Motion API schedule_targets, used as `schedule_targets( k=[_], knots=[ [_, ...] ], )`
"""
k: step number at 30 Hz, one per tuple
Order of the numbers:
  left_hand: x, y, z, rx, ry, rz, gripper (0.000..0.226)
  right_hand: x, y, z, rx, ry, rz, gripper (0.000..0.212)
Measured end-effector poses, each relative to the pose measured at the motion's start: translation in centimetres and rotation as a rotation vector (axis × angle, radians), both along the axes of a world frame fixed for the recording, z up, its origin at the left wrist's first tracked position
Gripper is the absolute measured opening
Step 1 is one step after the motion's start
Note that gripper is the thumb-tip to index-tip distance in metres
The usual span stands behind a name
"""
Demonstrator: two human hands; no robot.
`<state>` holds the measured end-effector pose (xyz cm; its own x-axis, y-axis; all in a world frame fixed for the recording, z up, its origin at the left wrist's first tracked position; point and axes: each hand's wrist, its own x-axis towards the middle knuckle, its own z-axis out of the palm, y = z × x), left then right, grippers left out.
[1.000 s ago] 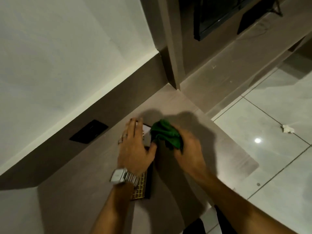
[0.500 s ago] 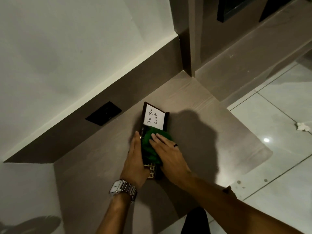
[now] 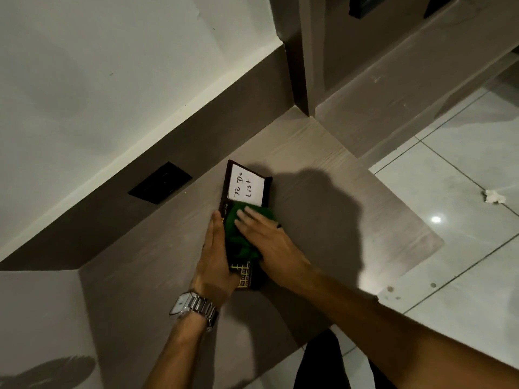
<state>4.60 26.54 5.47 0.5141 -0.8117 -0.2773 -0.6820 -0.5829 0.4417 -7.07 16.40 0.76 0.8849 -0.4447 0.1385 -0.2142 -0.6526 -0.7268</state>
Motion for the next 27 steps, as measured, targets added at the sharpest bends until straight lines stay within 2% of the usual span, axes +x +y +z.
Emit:
schedule_targets(
  k=[4,8,12,16,20,21,25,27],
  knots=[
    [-0.2,0.0,0.1,0.003,0.023,0.008,0.125,-0.8,0.2,-0.5,0.017,0.108,-0.025,0.072],
    [-0.1,-0.1,0.0,0.008,0.009,-0.003,0.123,-0.3,0.2,0.0,-0.008,0.000,0.028,0.070],
    [-0.2,-0.2,0.2,0.018,0.034,0.012,0.124,-0.6,-0.4,-0.7,-0.037,0.092,-0.056,0.071],
    [-0.1,-0.3,0.4,-0.003,0.052,-0.003,0.122,-0.9,0.8,-0.7,-0.031,0.031,0.064,0.070],
    [-0.2,-0.3,0.4,0.014,0.020,-0.020,0.124,-0.7,-1.0,-0.7,-0.053,0.148,-0.071,0.073],
    [-0.3,-0.4,0.4,0.010,0.028,-0.014,0.123,-0.8,-0.8,-0.7,-0.019,0.146,-0.079,0.072],
    [-0.2,-0.5,0.5,-0.020,0.034,-0.025,0.116,0.6,-0.6,0.9,0.128,-0.072,0.022,0.076],
    [-0.1,-0.4,0.4,-0.005,0.031,-0.011,0.119,0.8,-1.5,0.7,0.163,-0.057,-0.004,0.076]
  ],
)
